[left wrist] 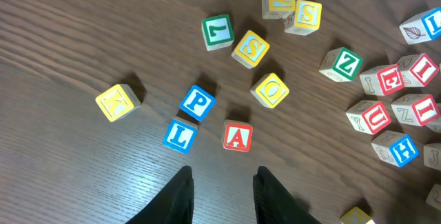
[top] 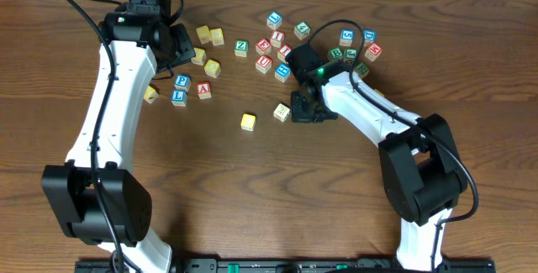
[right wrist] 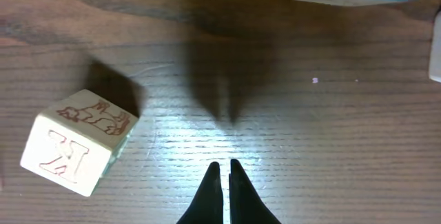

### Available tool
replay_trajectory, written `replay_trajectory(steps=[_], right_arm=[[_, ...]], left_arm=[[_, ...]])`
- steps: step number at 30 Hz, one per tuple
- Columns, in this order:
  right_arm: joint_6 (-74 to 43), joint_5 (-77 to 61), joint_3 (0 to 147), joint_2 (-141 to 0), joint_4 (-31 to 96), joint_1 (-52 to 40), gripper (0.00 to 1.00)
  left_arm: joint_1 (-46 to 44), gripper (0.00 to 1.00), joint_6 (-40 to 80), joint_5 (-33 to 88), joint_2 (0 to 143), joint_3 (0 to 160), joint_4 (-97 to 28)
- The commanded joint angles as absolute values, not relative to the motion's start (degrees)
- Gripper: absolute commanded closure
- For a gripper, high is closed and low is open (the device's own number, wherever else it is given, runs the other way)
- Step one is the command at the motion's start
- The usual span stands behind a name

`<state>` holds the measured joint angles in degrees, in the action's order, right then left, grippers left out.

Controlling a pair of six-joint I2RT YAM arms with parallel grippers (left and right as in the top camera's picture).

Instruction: Spell out CORL

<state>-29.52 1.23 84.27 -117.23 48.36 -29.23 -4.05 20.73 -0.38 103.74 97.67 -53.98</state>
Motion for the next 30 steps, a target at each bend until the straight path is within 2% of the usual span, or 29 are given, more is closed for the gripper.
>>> replay_trajectory(steps=[1, 6, 30], right_arm=[[-27.29, -0.89, 86.74, -116.92, 47.33, -29.3, 0.99], [-28.69, -6.63, 87.37, -117.03, 43.51, -29.5, 0.99], [-31.73, -4.4, 84.62, -117.34, 39.16, -32.1, 0.99]], left_arm=[[-4.03, 0.71, 19.97, -0.93, 104.42, 97.73, -54.15], [-4.03, 0.71, 19.97, -0.93, 104.42, 97.73, -54.15], [-4.03, 0.71, 19.97, -0.93, 104.42, 97.73, -54.17]])
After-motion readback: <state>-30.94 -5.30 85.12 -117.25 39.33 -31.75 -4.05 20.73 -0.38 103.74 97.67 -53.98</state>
